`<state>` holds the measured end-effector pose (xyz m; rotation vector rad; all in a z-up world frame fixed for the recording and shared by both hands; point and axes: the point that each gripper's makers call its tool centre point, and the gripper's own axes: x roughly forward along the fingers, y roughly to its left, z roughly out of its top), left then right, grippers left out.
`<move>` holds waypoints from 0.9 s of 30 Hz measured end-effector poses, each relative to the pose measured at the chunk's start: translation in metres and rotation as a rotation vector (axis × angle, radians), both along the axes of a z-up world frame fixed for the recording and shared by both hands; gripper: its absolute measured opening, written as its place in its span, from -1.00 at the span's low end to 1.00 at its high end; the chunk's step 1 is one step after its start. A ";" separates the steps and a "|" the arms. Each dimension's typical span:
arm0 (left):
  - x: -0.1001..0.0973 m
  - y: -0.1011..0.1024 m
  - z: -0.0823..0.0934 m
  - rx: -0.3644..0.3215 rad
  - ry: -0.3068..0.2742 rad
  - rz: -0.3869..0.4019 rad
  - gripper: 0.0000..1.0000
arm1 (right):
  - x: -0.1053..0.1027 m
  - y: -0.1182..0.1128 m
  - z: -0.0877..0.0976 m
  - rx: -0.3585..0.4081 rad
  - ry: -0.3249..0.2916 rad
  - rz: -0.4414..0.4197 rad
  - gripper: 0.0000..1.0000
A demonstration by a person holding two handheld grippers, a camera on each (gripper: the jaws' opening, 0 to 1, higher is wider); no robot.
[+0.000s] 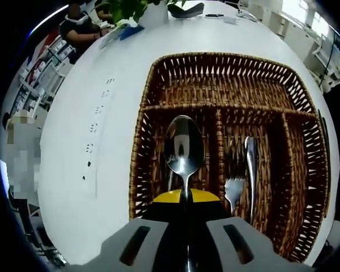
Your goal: Arrange the knives, forks, and spoons in their matching storage slots by inserting each utensil handle-first until every utensil is classified and aligned in the correct compartment
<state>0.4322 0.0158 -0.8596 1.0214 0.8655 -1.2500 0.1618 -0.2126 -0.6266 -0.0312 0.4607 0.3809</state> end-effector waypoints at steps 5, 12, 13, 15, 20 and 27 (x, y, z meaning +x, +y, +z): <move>-0.001 -0.001 -0.004 0.006 0.007 -0.002 -1.00 | 0.001 0.000 0.000 0.001 0.001 0.000 0.99; 0.000 -0.001 -0.005 0.005 0.016 0.007 -0.97 | 0.002 0.001 -0.001 -0.010 0.001 0.004 0.99; 0.000 -0.001 -0.006 0.005 0.014 -0.003 -0.97 | 0.002 0.001 -0.001 -0.009 0.001 0.003 0.99; -0.001 -0.001 -0.005 -0.015 0.038 0.026 -0.95 | 0.002 0.002 -0.001 -0.012 0.001 0.007 0.98; 0.009 -0.005 -0.001 -0.054 -0.059 0.004 -0.75 | 0.004 0.007 -0.002 -0.013 0.000 0.020 0.98; 0.014 0.003 0.019 -0.125 -0.105 0.032 -0.46 | 0.003 0.012 0.003 -0.021 -0.003 0.047 0.98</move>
